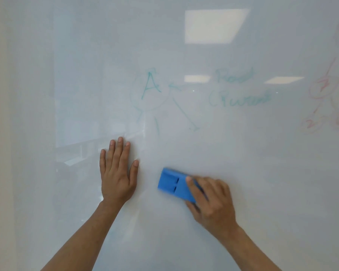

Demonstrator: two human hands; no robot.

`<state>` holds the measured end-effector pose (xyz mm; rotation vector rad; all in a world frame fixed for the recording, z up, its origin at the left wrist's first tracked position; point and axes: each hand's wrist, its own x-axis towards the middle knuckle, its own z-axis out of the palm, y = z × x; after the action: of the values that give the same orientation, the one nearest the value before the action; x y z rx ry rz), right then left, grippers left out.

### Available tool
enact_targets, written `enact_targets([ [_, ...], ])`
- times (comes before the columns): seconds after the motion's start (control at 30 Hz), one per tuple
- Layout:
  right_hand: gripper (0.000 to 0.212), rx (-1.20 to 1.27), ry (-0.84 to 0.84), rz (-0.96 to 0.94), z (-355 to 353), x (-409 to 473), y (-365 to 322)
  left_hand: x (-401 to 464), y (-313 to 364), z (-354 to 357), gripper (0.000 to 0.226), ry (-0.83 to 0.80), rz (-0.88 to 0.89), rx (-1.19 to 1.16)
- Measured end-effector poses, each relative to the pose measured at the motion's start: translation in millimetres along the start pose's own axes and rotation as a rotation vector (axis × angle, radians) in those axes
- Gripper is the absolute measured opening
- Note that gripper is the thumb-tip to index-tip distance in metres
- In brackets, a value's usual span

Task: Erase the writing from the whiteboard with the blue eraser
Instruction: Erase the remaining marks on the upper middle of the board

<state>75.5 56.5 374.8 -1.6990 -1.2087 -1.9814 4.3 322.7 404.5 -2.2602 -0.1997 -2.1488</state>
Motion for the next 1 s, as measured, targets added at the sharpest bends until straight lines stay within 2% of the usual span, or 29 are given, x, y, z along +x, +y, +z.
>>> enact_targets([
  [0.2,0.054,-0.070,0.240,0.574,-14.4,40.3,59.9,0.3,1.4,0.8,0.053,0.002,0.010,-0.017],
  [0.27,0.055,-0.050,0.268,0.634,-10.0,48.6,49.1,0.5,1.5,-0.2,0.053,0.002,0.008,-0.020],
  [0.33,0.049,-0.021,0.224,0.529,-1.6,46.5,24.8,-0.6,0.8,-1.6,0.051,0.012,0.009,-0.012],
  [0.5,0.041,0.063,-0.067,0.030,18.3,0.9,-55.7,16.8,-21.3,-10.9,0.043,0.067,0.096,0.049],
  [0.57,0.038,0.060,-0.129,-0.073,22.3,-11.5,-69.4,25.3,-28.7,-12.3,0.045,0.069,0.069,0.032],
  [0.63,0.035,0.055,-0.116,-0.125,22.6,-7.2,-64.3,27.6,-30.9,-10.9,0.047,0.068,0.059,0.013],
  [0.73,0.039,0.019,-0.017,-0.057,21.2,20.2,-39.7,26.5,-32.2,-8.9,0.047,0.066,0.069,-0.002],
  [0.9,0.045,-0.073,0.140,0.288,23.7,80.4,-14.1,25.3,-31.7,-9.7,0.050,0.048,0.045,-0.012],
  [1.0,0.045,-0.025,0.107,0.194,31.7,76.2,-34.5,24.8,-34.8,-9.3,0.051,0.035,0.050,-0.017],
])
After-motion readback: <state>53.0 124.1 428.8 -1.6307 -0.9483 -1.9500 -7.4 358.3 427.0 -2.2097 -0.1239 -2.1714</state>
